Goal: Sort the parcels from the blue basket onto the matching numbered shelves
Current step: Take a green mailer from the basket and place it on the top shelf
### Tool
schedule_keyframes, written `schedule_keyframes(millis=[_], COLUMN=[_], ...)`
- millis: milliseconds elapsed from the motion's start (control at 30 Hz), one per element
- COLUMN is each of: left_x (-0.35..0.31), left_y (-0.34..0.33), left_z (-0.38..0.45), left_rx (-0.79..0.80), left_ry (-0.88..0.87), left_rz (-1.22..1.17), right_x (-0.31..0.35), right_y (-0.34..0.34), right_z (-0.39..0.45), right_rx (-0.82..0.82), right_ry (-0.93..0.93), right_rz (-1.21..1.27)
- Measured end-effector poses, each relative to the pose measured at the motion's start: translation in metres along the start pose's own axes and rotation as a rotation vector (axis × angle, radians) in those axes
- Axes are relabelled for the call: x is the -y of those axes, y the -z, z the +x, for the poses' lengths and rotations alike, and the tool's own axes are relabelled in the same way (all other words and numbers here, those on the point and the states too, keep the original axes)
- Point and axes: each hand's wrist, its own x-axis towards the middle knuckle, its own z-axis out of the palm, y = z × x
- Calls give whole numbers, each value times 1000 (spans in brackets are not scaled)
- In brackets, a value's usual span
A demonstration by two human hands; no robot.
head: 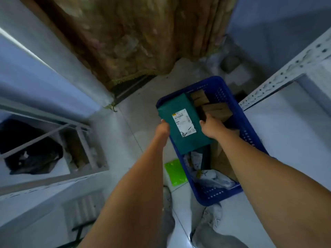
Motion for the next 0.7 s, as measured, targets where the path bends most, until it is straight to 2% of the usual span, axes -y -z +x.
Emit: schedule_keyframes(millis=[167,433,700], left_x=[32,46,45], left_y=[-18,-45,-16], left_z=[87,98,47], left_rx=[-72,72,-15], left_ry=[24,41,-42], left_rz=[-101,-293,-308], right_x=[-9,-25,-7], right_y=[-31,-75,-54], right_z=[60,110,30], right_rx=[-7,68,-122], right_ry=[-35,-65,-42], right_rz=[82,291,540])
